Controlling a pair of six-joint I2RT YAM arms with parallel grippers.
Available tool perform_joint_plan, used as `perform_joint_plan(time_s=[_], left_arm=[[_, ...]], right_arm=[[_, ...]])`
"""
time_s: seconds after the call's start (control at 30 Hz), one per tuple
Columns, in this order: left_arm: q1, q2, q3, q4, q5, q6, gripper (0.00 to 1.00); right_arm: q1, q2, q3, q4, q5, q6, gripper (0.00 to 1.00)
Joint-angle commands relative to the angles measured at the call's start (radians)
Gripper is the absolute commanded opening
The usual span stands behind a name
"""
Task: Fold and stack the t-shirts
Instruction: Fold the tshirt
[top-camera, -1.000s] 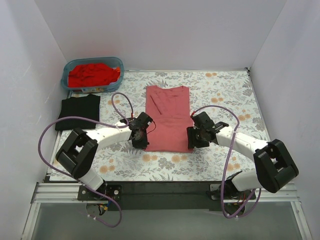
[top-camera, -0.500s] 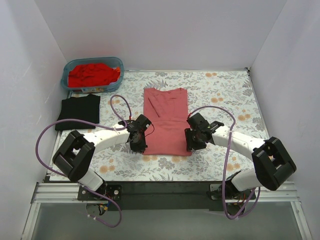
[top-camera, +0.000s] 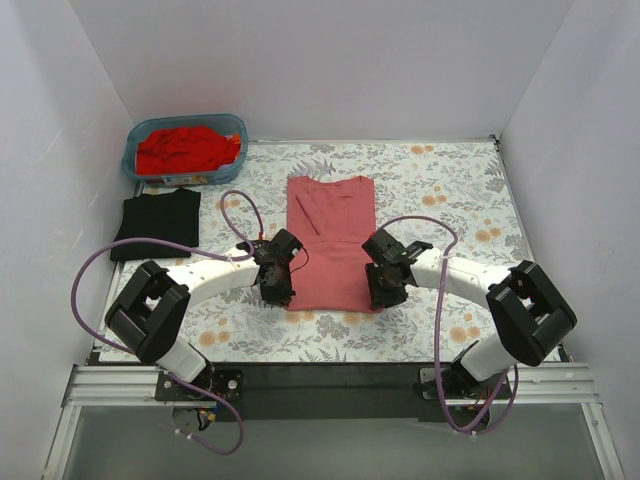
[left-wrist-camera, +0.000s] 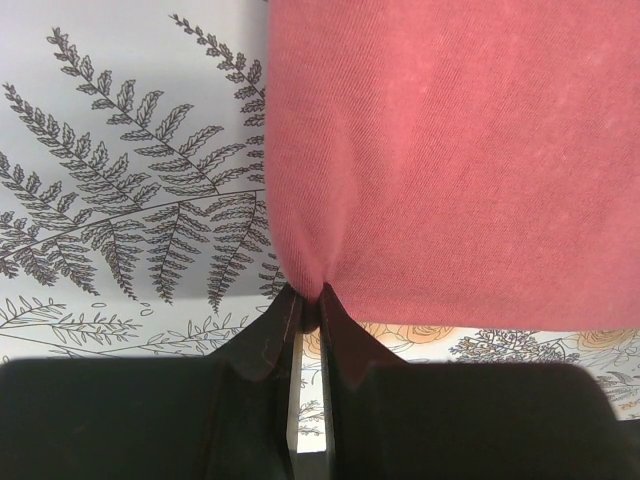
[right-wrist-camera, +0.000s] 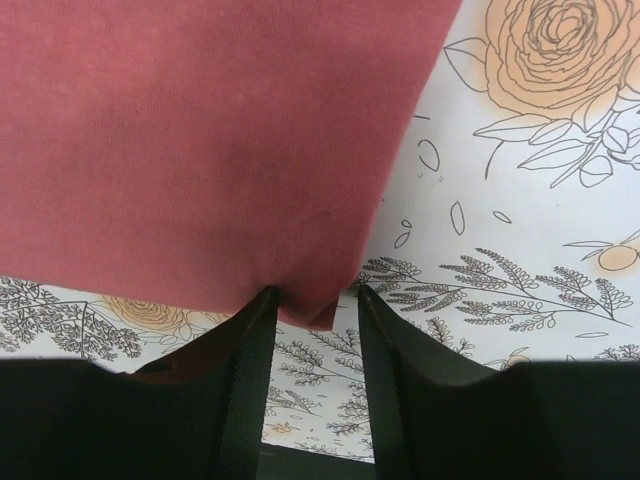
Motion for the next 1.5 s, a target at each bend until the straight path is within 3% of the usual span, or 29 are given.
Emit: perform_joint_plan(time_s=[0.0,0.33,0.4,0.43,0.47,0.57,0.77,0.9,1.1,1.27,1.47], left_arm=[[-0.004,-0.033,-0.011,-0.005,0.015,-0.003,0.00],[-0.004,-0.053,-0.001,-0.021,0.010,-0.006,0.00],[-0.004,-0.052,-0.001,-0.024,0.010,-0.006,0.00],[-0.004,-0.052,0.001,-0.025,0.010,-0.006,0.00],[-0.004,-0.050,0.001,-0.025,0.012,-0.005,0.00],[-0.004,-0.052,-0.002,-0.033,0.010,-0.005,0.00],[-0.004,-0.056,-0.011,-0.053,0.013,-0.003,0.00],[-0.027,-0.101,-0.007,-0.118,0.030,-0.014,0.00],[-0.188,-0.283,-0.057,-0.287,0.042,-0.138,0.00],[-0.361,-0.449,-0.082,-0.390,0.110,-0.334,0.00],[-0.535,-0.533,-0.064,-0.487,0.179,-0.531,0.00]], right_arm=[[0.022,0.045,0.028,-0.015,0.029,0.016,0.43],[0.033,0.094,0.031,-0.052,0.031,0.031,0.36],[0.033,0.112,0.033,-0.049,0.018,0.027,0.30],[0.032,0.117,0.036,-0.049,0.015,0.025,0.25],[0.033,0.122,0.039,-0.049,0.015,0.022,0.12],[0.033,0.117,0.033,-0.047,0.017,0.022,0.01],[0.032,0.100,0.040,-0.050,0.011,0.005,0.01],[0.039,0.056,0.086,-0.096,-0.072,-0.050,0.01],[0.078,-0.107,0.062,-0.203,-0.277,-0.080,0.01],[0.121,-0.277,0.071,-0.420,-0.316,-0.104,0.01],[0.145,-0.404,0.122,-0.642,-0.408,-0.105,0.01]])
